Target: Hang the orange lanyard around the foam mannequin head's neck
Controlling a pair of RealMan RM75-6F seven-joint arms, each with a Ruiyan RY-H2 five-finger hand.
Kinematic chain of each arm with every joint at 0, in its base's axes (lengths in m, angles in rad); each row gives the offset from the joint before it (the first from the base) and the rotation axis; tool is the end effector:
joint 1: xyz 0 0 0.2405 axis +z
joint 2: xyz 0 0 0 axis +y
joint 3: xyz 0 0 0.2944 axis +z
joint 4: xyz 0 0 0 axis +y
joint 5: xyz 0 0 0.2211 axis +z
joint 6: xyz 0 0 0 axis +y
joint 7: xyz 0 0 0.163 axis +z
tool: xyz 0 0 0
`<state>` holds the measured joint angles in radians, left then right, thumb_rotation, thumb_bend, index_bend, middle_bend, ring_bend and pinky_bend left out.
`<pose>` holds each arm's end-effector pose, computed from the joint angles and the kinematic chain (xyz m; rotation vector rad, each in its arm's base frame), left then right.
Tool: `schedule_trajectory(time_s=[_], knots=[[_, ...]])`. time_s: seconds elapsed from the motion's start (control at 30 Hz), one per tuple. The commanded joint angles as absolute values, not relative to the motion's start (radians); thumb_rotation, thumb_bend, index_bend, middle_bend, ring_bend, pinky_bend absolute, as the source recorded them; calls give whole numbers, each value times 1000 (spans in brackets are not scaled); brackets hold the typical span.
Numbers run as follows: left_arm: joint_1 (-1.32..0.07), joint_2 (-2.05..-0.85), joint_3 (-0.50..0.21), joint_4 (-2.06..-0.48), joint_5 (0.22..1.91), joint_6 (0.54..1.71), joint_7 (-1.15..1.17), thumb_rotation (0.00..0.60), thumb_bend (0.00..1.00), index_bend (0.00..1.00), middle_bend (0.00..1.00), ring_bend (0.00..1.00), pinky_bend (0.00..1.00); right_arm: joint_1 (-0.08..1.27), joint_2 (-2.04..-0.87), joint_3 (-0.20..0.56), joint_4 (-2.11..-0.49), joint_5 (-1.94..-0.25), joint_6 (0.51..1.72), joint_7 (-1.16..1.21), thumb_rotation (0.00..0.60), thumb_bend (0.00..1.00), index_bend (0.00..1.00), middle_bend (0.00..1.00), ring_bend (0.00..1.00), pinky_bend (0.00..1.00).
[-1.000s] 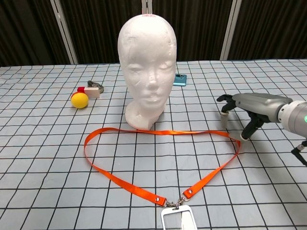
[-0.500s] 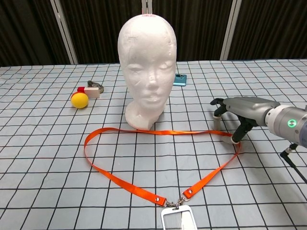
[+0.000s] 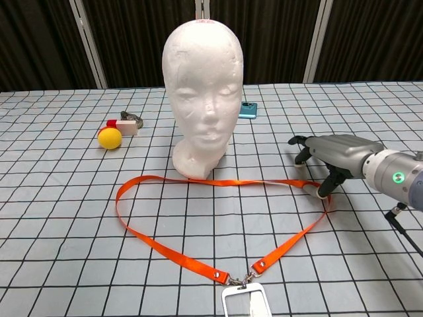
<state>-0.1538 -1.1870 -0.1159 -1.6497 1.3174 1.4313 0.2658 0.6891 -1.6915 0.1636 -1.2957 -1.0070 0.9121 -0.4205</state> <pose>-0.3448 0.2393 0.1486 -1.3324 -0.8378 -0.7549 -0.2198 -0.3816 -0.0799 1.8167 -1.0354 0.7358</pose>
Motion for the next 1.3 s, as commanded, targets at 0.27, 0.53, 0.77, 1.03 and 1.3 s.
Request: schedule_trajectory(time_s=[0.27, 0.53, 0.77, 1.03, 1.3], knots=[[-288, -1227, -170, -1611, 1333, 1274, 187, 600, 285, 348, 0, 0, 0, 678, -1645, 152, -1364, -1043, 900, -364, 600, 511, 706, 6, 0, 0], [-467, -1353, -230, -1535, 1271, 1083, 208, 600, 336, 425, 0, 0, 0, 685, -1635, 166, -1402, -1021, 899, -363, 600, 516, 709, 20, 0, 0], [-563, -1492, -235, -1421, 1208, 985, 232, 600, 337, 446, 0, 0, 0, 694, -1625, 169, -1418, -1012, 890, -360, 600, 517, 710, 21, 0, 0], [-636, -1611, -225, -1295, 1219, 938, 206, 600, 339, 464, 0, 0, 0, 705, -1608, 176, -1418, -997, 869, -343, 600, 516, 715, 22, 0, 0], [-693, -1688, -204, -1204, 1236, 879, 181, 600, 378, 476, 0, 0, 0, 711, -1594, 179, -1410, -993, 853, -314, 600, 517, 716, 22, 0, 0]])
